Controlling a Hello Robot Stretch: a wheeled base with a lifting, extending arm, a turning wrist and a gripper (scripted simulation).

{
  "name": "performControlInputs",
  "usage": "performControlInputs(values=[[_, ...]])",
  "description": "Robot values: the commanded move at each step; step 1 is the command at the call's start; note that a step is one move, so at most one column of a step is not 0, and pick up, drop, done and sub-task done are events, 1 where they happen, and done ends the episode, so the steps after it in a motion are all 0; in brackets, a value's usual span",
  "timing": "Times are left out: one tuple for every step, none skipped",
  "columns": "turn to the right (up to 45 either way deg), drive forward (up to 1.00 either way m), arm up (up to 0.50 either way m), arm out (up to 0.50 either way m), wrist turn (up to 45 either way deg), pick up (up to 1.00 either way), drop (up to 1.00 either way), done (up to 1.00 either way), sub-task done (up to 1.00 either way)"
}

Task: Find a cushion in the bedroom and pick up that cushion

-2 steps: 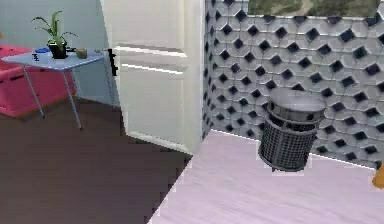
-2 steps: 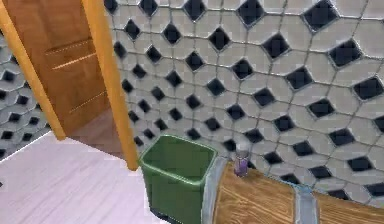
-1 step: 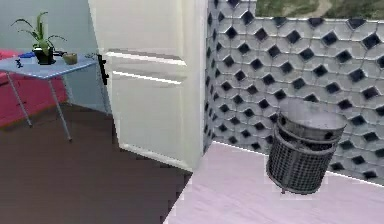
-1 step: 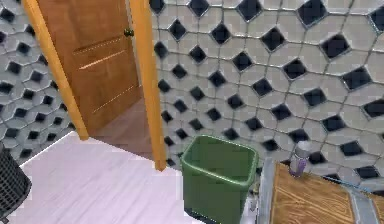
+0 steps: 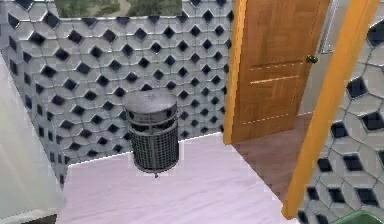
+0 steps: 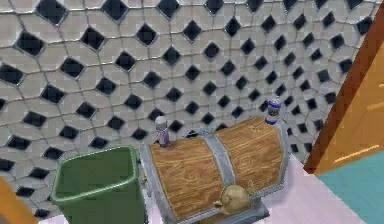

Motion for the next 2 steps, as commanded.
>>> performControlInputs(values=[[6.0,0.00,0.00,0.00,0.0,0.00,0.00,0.00,0.00],[0.0,0.50,0.00,0.00,0.0,0.00,0.00,0.00,0.00]])
